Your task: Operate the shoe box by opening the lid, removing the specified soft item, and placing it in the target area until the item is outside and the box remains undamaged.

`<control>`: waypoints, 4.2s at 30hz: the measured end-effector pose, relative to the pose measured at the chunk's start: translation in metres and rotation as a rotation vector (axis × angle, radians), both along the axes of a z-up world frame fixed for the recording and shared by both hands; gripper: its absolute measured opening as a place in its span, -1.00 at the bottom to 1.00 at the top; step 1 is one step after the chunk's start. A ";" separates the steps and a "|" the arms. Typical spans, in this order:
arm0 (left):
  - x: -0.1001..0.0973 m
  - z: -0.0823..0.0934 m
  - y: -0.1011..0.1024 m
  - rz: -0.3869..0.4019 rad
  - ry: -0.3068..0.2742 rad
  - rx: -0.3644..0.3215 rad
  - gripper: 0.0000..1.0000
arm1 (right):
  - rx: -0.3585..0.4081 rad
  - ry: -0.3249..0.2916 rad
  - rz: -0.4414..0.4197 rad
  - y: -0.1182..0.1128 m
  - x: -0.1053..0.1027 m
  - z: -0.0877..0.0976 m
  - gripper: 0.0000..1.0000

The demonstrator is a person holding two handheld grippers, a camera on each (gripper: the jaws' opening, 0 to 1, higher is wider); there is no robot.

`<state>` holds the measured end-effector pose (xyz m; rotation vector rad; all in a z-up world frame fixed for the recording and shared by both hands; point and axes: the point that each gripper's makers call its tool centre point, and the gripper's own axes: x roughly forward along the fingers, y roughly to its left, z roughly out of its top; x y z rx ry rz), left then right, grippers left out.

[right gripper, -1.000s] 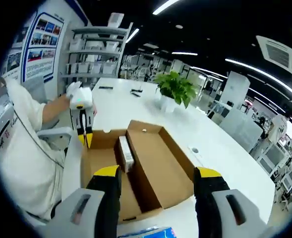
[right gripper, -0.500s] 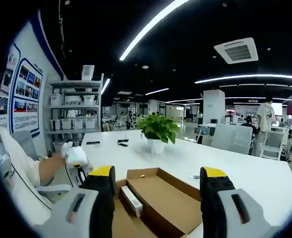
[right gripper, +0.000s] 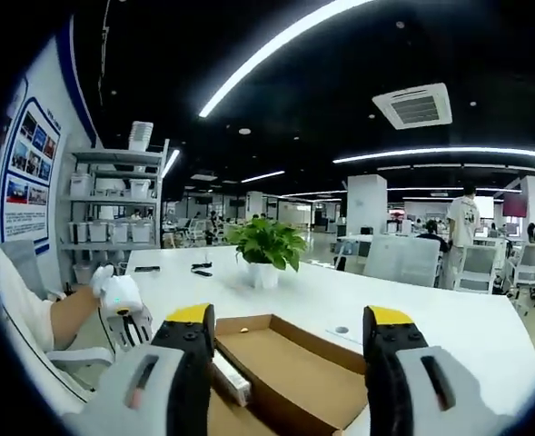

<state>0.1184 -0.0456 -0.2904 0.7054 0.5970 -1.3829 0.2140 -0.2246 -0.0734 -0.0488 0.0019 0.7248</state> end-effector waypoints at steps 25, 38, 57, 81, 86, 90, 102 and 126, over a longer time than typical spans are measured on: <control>0.002 0.000 -0.002 0.019 0.021 -0.007 -0.98 | -0.201 -0.098 0.043 0.042 -0.008 -0.055 -0.07; 0.002 0.000 -0.003 0.003 0.031 -0.015 -0.98 | -0.305 -0.090 0.130 0.074 -0.004 -0.063 -0.15; 0.002 -0.002 -0.006 -0.020 0.013 -0.018 -0.98 | -0.712 -0.056 0.214 0.128 0.014 -0.135 -0.41; 0.002 -0.003 -0.006 -0.011 0.015 -0.016 -0.98 | -0.872 0.042 0.273 0.143 0.026 -0.194 -0.55; 0.002 -0.003 -0.006 -0.015 0.012 -0.017 -0.98 | -0.886 0.046 0.241 0.138 0.032 -0.207 -0.57; 0.003 -0.003 -0.006 -0.020 0.006 -0.019 -0.98 | -0.929 0.060 0.234 0.138 0.033 -0.223 -0.52; 0.004 -0.003 -0.007 -0.007 0.017 -0.019 -0.98 | -0.958 0.103 0.233 0.138 0.024 -0.214 -0.61; 0.003 -0.003 -0.008 -0.007 0.021 -0.021 -0.98 | -1.040 0.375 0.406 0.155 0.027 -0.219 -0.45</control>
